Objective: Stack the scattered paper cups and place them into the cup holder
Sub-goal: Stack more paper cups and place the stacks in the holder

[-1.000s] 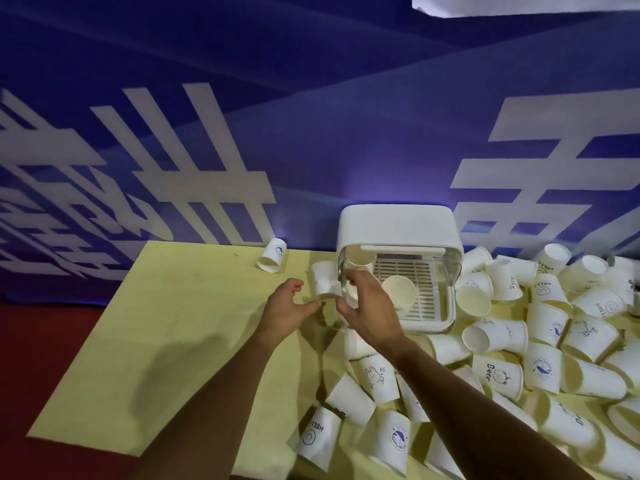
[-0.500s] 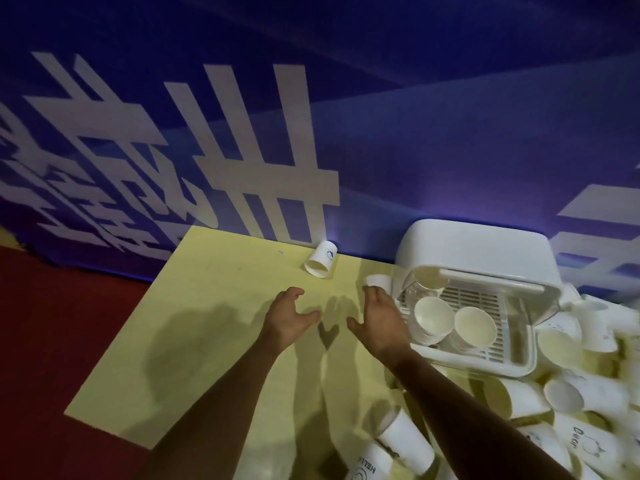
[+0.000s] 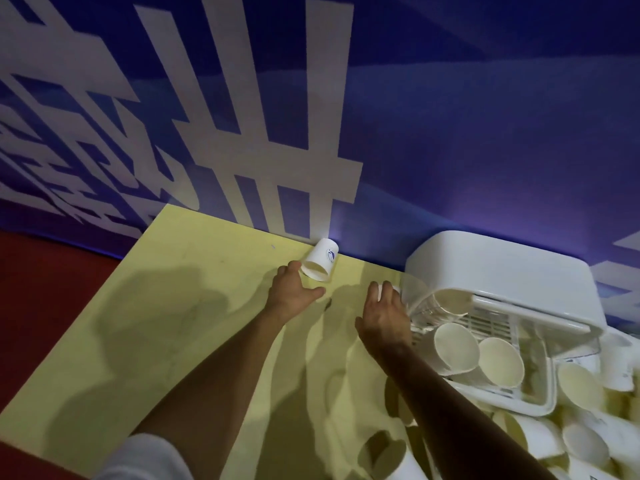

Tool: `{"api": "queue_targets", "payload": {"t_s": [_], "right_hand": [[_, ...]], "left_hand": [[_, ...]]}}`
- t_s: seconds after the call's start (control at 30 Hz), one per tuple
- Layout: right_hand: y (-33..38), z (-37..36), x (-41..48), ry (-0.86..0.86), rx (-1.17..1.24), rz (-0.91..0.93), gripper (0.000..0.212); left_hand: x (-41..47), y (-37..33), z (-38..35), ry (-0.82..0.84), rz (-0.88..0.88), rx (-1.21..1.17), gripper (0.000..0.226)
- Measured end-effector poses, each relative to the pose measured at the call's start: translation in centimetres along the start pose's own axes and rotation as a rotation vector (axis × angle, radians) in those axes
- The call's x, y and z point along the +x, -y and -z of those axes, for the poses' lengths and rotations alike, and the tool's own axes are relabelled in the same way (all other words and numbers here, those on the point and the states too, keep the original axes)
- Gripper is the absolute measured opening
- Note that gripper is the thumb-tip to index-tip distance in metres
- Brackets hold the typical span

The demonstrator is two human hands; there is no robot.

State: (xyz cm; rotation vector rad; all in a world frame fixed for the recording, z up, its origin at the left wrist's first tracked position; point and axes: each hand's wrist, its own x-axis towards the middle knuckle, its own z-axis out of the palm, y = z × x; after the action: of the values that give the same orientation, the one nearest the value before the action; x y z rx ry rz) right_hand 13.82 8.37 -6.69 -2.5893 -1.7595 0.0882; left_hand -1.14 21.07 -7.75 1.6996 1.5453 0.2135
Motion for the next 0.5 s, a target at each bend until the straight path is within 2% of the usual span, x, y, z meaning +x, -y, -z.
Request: {"api": "queue_targets", "payload": {"t_s": [0.1, 0.27, 0.4, 0.5], "right_hand": [[0.1, -1.1, 0.3, -0.073, -0.083, -0.003, 0.034], [0.2, -2.3, 0.9, -0.039, -0.049, -0.034, 0.036], [-0.3, -3.4, 1.4, 0.001, 0.022, -0.078, 0.062], [-0.7, -4.0, 1.3, -0.009, 0.061, -0.059, 0.071]], "left_hand": [[1.6, -0.6, -1.0, -0.033, 0.022, -0.01, 0.081], [3.5, -1.0, -2.7, -0.062, 0.075, -0.011, 0.084], [4.6, -1.1, -4.1, -0.124, 0.074, 0.016, 0.086], [4.9, -1.3, -4.6, -0.166, 0.063, 0.013, 0.082]]}}
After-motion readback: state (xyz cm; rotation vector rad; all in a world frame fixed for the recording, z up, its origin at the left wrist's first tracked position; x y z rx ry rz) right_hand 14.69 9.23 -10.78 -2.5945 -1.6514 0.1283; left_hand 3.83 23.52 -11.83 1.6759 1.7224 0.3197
